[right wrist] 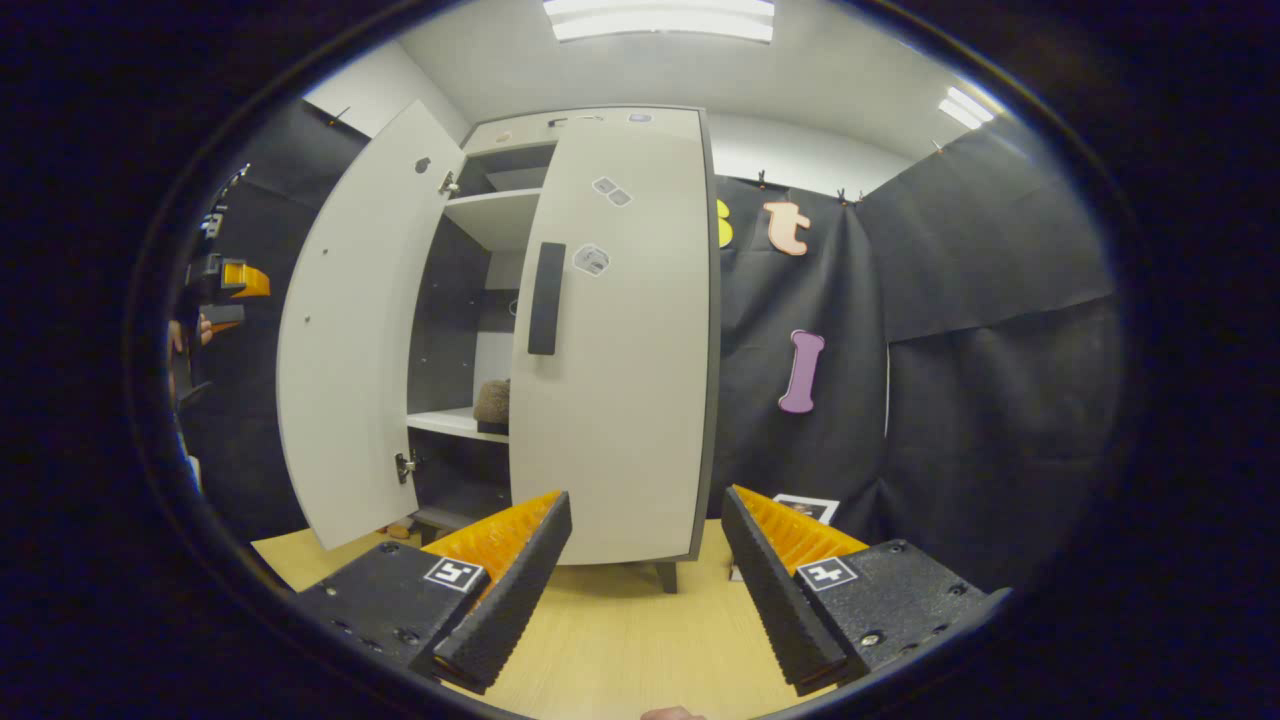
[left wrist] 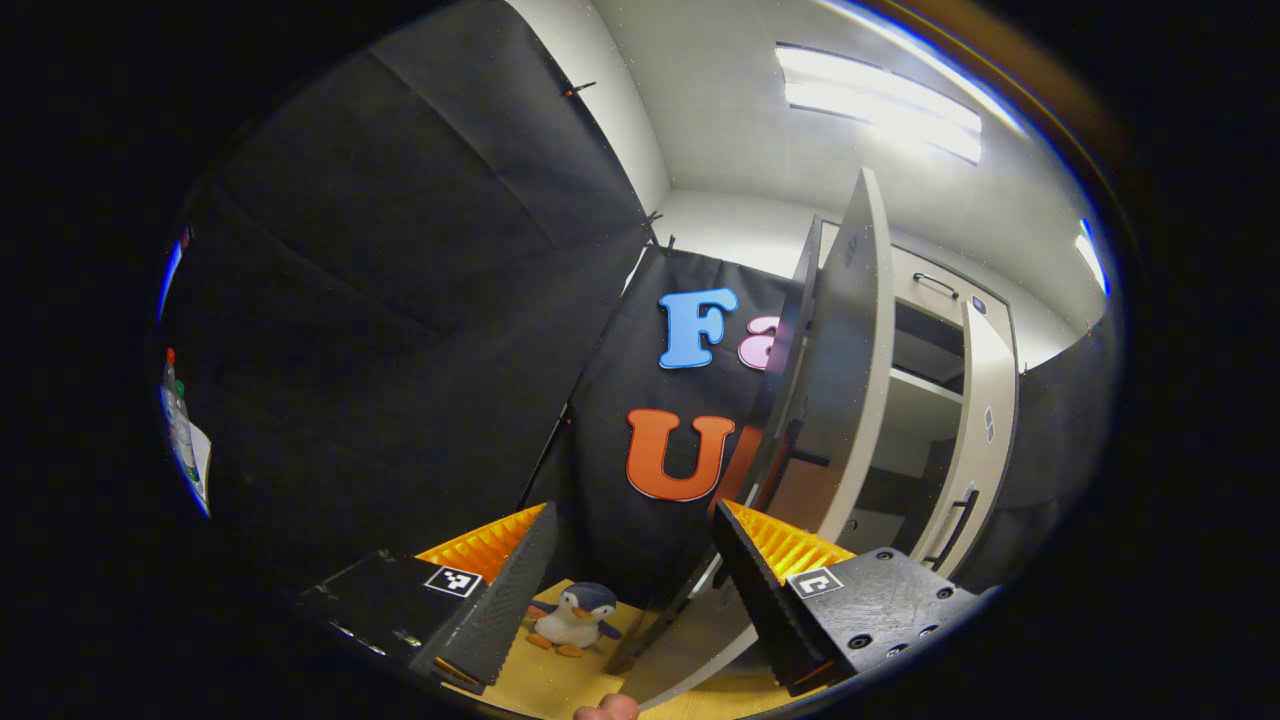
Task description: Grab one shoe with the right hand and put it into the shoe cabinet, grab the other shoe with the left hand and put it into the shoe cabinet; then close the right door with the right hand and the left door with the left hand.
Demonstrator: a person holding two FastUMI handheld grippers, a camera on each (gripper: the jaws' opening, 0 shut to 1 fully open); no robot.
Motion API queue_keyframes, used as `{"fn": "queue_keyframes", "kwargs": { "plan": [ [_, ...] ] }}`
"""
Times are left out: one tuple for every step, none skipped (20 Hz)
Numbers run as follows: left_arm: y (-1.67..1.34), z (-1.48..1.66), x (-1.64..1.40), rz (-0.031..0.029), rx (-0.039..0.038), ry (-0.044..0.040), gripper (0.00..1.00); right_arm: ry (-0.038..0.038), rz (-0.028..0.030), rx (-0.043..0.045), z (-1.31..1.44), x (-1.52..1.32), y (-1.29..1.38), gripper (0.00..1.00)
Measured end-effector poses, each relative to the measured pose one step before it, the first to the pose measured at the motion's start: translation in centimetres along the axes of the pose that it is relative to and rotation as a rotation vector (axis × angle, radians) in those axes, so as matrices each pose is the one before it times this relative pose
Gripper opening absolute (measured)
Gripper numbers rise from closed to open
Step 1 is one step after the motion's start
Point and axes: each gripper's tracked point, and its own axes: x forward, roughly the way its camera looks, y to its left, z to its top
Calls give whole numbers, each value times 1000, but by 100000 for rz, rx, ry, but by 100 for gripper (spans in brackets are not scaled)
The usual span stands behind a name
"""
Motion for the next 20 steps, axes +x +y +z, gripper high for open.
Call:
{"fn": "queue_keyframes", "kwargs": {
  "plan": [
    [463,-914,1010,4,-198,1838,95,-43,-484,322,183,-30,-232,99],
    [184,-961,534,-227,258,1945,95,19,-668,103,-61,9,-272,99],
    [195,-699,339,194,786,1402,95,-113,-757,42,54,-11,-189,99],
    [7,-390,451,356,1028,886,95,-68,-786,46,83,13,-225,99],
    [-57,-345,229,102,1041,770,95,202,-701,113,-39,43,-216,99],
    [-174,-353,223,-686,988,930,100,419,-357,126,-75,-21,-103,99],
    [-135,-40,-21,249,1149,-240,95,760,-435,215,-216,1,-100,99],
    [100,174,263,-113,659,-1870,100,753,-157,268,-248,34,-89,99],
    [-252,153,49,-373,-827,-564,100,861,-401,222,-265,27,-105,99],
    [-293,-64,-41,-330,-662,426,99,690,-191,247,-190,8,29,99],
    [-332,-112,-297,-641,1267,172,99,334,-93,266,-171,-23,32,99],
    [-425,6,-374,-48,2706,-1094,93,-87,112,187,53,-5,151,99],
    [-564,12,-159,-120,3279,-529,93,-185,240,59,8,-10,174,99],
    [-629,222,201,-399,2353,-294,93,-313,338,8,74,-74,177,99],
    [-795,15,25,-1111,898,40,93,-329,486,-142,-71,-54,83,99],
    [-748,-234,-58,-1793,-554,616,93,-307,117,-340,-20,-121,36,99],
    [-1025,-307,-57,-2393,-1349,758,93,-292,-5,-407,36,-101,-251,99],
    [-1218,-301,-281,-2482,-1267,897,93,-195,-142,-377,87,-47,-187,99],
    [-1189,-391,-100,-2442,-525,528,93,-20,-546,-342,57,66,-444,99],
    [-1085,-259,20,-2426,255,225,93,78,-411,-166,-250,535,-546,99]
  ]
}}
